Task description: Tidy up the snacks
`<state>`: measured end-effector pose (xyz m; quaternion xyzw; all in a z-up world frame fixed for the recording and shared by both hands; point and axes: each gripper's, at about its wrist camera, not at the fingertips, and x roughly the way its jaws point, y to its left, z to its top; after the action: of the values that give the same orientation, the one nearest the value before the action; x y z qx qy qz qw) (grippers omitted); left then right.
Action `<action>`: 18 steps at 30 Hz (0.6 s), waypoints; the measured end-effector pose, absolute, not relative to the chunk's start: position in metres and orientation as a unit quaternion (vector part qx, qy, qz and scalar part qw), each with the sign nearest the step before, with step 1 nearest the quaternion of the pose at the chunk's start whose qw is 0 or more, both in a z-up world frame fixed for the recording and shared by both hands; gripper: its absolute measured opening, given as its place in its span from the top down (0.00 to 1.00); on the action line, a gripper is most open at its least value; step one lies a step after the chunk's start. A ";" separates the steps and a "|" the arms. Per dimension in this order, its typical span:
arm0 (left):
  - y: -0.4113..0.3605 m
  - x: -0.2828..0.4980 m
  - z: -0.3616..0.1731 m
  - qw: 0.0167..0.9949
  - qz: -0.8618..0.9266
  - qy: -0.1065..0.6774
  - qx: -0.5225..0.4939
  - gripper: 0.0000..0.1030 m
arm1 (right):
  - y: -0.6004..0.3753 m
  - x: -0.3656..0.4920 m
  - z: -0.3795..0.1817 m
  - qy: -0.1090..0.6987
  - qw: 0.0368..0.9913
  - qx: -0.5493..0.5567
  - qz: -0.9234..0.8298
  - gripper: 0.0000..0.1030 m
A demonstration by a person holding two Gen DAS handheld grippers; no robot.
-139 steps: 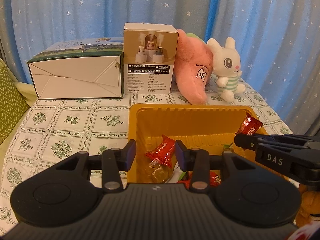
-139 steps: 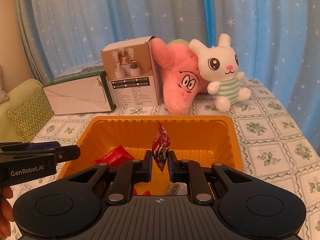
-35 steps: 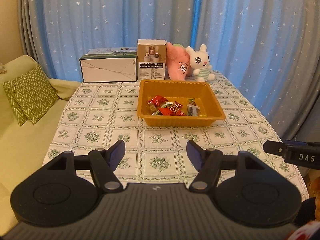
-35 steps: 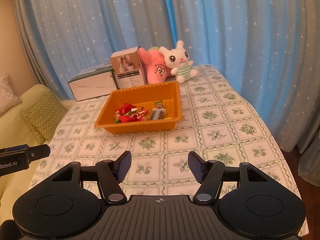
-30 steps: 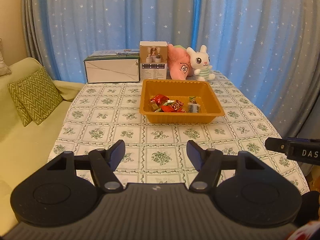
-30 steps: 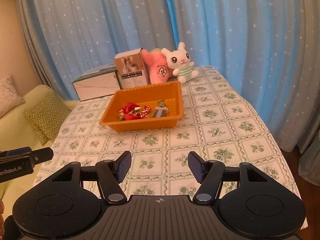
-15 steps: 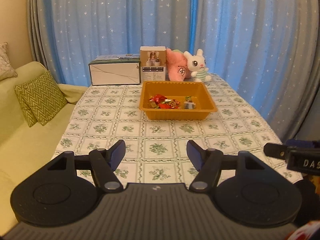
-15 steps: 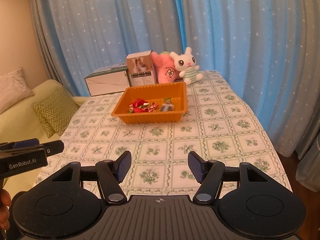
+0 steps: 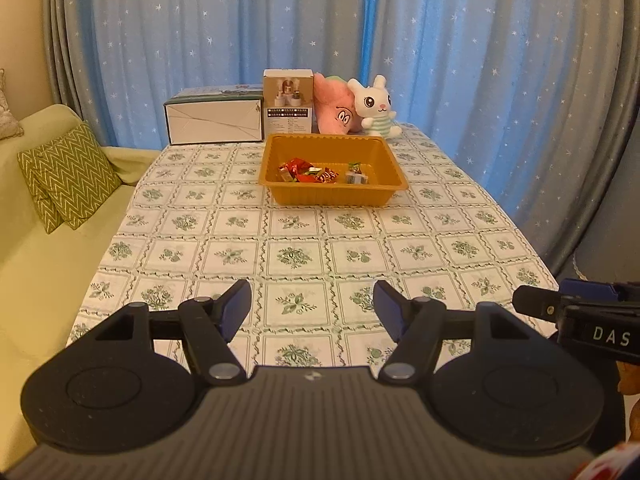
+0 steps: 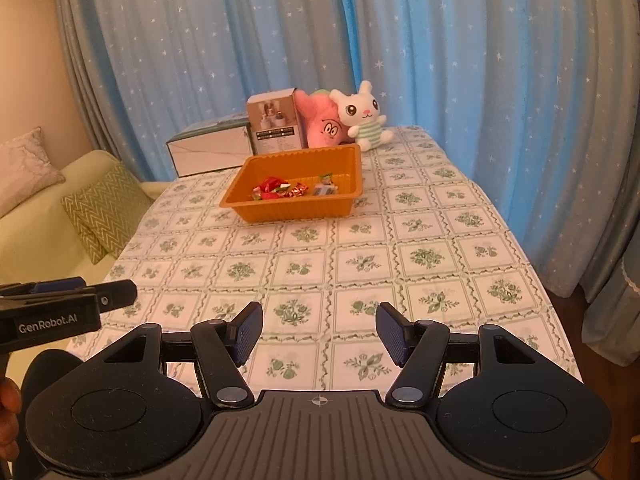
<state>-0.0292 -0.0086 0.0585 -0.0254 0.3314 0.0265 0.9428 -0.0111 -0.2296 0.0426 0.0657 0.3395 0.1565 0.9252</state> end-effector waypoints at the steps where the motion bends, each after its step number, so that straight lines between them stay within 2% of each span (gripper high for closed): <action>1: -0.009 -0.032 0.059 0.943 0.028 0.331 -0.026 0.37 | -0.229 -0.014 0.044 0.339 0.925 0.065 0.158 0.39; 18: -0.012 -0.049 0.071 0.947 0.027 0.318 -0.034 0.37 | -0.222 -0.043 0.068 0.318 0.931 0.057 0.170 0.39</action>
<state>-0.0494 -0.0123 0.0709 -0.0336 0.3180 0.0267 0.9471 -0.0426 -0.2219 0.0676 0.0570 0.3181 0.1699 0.9310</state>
